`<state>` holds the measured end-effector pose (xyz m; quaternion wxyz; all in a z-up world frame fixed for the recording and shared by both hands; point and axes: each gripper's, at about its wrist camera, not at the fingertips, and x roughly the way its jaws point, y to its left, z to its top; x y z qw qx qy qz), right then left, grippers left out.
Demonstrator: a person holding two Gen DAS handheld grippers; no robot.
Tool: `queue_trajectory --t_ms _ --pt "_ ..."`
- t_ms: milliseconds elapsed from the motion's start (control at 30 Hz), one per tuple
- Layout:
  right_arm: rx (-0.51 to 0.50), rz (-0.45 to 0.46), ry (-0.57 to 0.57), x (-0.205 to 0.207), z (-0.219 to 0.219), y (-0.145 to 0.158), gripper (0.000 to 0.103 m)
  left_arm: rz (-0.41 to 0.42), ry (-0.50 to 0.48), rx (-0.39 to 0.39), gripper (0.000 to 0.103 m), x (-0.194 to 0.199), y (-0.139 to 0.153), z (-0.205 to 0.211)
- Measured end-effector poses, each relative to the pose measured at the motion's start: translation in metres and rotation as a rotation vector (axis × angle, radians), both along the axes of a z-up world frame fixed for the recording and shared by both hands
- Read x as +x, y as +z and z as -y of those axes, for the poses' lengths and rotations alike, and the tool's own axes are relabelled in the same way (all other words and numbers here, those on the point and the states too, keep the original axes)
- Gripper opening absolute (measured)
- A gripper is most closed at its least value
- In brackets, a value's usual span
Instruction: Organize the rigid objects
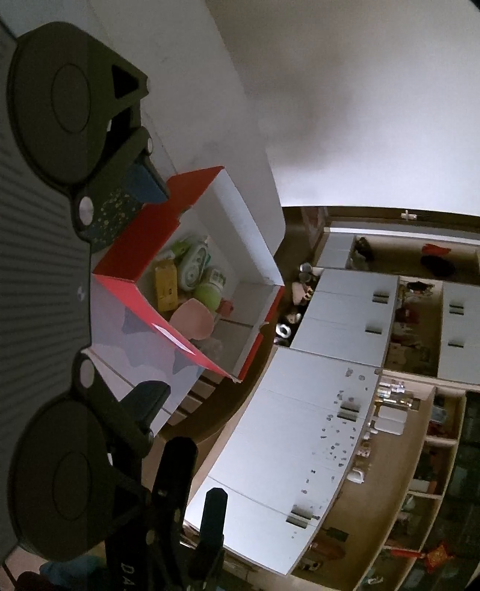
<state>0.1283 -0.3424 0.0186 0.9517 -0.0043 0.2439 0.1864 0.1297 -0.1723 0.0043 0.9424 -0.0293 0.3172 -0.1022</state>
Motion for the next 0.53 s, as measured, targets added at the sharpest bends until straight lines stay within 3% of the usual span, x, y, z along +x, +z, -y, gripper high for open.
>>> queue_trajectory --t_ms 167,533 --pt "0.006 0.002 -0.004 -0.004 -0.0002 0.0018 0.103 0.016 -0.002 0.033 0.103 -0.0041 0.0017 0.0023" --pt "0.028 -0.007 -0.034 -0.0101 0.0034 0.0031 0.103 0.012 -0.023 0.022 0.103 -0.0098 -0.003 0.0006"
